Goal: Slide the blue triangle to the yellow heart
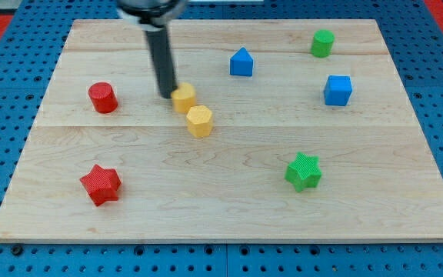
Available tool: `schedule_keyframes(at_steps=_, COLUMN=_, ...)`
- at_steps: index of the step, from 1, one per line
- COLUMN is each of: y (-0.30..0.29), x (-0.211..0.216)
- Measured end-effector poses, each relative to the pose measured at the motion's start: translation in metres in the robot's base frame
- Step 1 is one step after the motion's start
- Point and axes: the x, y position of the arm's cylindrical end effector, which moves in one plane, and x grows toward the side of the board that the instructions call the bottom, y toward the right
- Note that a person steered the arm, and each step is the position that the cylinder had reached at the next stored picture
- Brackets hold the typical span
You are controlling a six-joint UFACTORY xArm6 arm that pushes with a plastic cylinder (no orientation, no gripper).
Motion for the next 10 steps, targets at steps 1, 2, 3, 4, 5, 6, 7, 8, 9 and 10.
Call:
schedule_keyframes(at_steps=1, y=-0.015, x=0.015)
schedule_keyframes(at_steps=2, y=-0.043, x=0.003)
schedule_keyframes(at_steps=3, y=-0.018, x=-0.053)
schedule_keyframes(at_steps=4, y=0.007, x=-0.1)
schedule_keyframes(at_steps=5, y=0.058, x=-0.122)
schedule_keyframes(at_steps=6, y=0.111, x=-0.118)
schedule_keyframes(at_steps=7, y=0.118, x=-0.063)
schedule_keyframes(at_steps=8, y=0.083, x=-0.029)
schedule_keyframes(at_steps=9, y=0.115, x=-0.059)
schedule_keyframes(at_steps=10, y=0.116, x=-0.103)
